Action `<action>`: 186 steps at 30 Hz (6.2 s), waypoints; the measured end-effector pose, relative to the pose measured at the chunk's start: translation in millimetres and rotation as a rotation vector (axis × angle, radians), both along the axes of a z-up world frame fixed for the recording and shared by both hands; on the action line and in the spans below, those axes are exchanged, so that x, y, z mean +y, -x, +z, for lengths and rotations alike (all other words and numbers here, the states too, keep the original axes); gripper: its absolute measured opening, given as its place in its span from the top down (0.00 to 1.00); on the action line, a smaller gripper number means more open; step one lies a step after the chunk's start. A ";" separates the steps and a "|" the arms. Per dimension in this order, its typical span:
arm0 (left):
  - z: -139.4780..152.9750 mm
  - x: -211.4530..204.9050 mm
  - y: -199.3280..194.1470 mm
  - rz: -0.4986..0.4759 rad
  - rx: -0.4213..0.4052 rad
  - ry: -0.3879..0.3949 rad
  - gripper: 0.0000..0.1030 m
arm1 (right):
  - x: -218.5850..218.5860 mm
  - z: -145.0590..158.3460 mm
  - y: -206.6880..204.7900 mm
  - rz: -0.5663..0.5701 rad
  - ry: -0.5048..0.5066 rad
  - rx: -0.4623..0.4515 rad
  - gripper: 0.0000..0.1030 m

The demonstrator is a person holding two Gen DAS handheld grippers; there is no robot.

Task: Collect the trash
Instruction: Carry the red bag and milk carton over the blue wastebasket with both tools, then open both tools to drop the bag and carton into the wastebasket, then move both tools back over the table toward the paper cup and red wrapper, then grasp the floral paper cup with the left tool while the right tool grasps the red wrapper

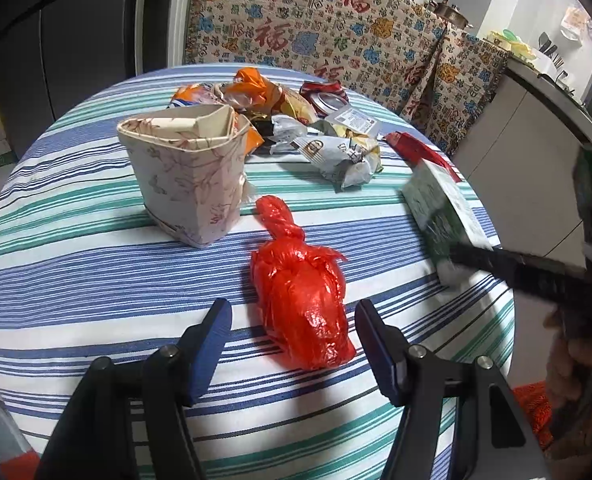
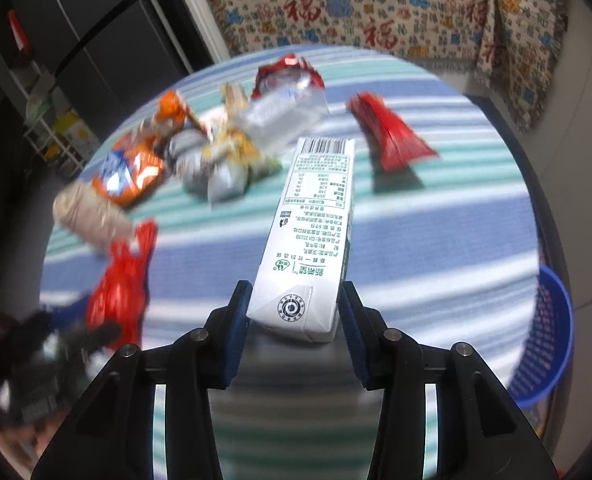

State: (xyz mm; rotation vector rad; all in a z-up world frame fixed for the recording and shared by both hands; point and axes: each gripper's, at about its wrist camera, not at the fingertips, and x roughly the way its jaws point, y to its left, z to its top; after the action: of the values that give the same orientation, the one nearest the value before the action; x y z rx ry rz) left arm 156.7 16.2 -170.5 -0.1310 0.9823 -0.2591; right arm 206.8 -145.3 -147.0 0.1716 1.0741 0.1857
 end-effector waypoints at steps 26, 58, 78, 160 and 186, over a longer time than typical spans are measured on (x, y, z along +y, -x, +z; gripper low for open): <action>27.8 -39.2 -1.6 -0.074 0.007 0.012 0.60 | -33.3 49.3 -6.2 0.047 -0.015 -0.006 0.61; -34.6 -423.8 -53.5 -0.532 0.019 0.048 0.59 | -355.6 -26.7 24.4 -0.344 -0.007 0.066 0.61; -77.2 -452.2 -67.8 -0.530 0.016 0.005 0.38 | -403.7 -58.7 22.9 -0.448 -0.059 0.085 0.40; 48.6 66.8 2.4 0.088 -0.124 -0.190 0.22 | 2.5 -29.9 1.5 0.160 0.162 -0.159 0.06; -14.6 39.8 -17.4 0.086 -0.030 -0.169 0.36 | -75.7 16.6 -57.8 0.093 0.095 -0.169 0.08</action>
State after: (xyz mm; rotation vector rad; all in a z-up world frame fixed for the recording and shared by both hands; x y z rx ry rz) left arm 174.1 56.0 -185.1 -0.0145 0.9624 -0.0985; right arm 264.6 -221.0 -130.4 0.0198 0.9211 0.2279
